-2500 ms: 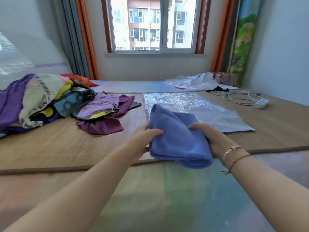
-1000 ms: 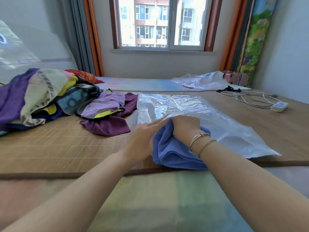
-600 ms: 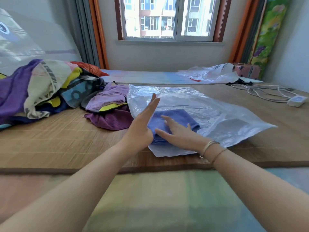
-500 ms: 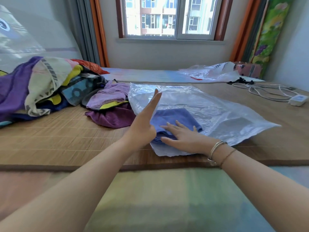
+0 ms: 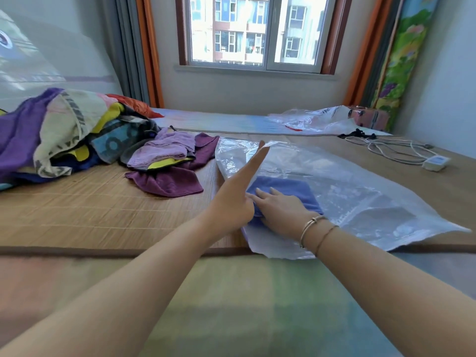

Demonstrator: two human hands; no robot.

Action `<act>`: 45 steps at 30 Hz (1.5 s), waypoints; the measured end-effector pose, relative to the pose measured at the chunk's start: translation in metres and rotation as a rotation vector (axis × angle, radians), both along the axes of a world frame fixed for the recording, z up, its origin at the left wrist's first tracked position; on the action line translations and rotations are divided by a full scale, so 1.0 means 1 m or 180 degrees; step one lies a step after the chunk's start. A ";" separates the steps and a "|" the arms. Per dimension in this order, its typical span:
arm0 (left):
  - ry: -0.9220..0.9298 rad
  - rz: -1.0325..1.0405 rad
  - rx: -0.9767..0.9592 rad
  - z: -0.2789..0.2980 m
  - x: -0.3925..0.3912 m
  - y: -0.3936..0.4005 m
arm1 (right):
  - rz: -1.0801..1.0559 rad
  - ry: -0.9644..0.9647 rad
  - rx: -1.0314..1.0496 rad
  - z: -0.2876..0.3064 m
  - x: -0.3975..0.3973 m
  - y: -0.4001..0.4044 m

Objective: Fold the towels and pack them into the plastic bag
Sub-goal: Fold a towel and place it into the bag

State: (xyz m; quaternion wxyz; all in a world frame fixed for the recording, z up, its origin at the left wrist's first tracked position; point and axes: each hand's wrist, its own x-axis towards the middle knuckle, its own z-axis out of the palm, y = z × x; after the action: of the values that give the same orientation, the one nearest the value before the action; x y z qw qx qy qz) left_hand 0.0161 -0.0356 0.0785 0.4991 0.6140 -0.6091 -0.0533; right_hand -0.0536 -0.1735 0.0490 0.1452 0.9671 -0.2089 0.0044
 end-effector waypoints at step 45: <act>-0.0108 0.0284 -0.0040 -0.020 0.086 -0.002 | -0.0787 -0.0256 0.0502 0.005 0.071 -0.031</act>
State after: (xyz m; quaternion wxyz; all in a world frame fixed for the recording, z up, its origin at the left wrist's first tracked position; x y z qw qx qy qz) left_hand 0.1026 -0.0372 0.0583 0.4944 0.6383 -0.5898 -0.0168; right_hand 0.0172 -0.2042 0.0538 0.0597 0.9415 -0.3316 0.0088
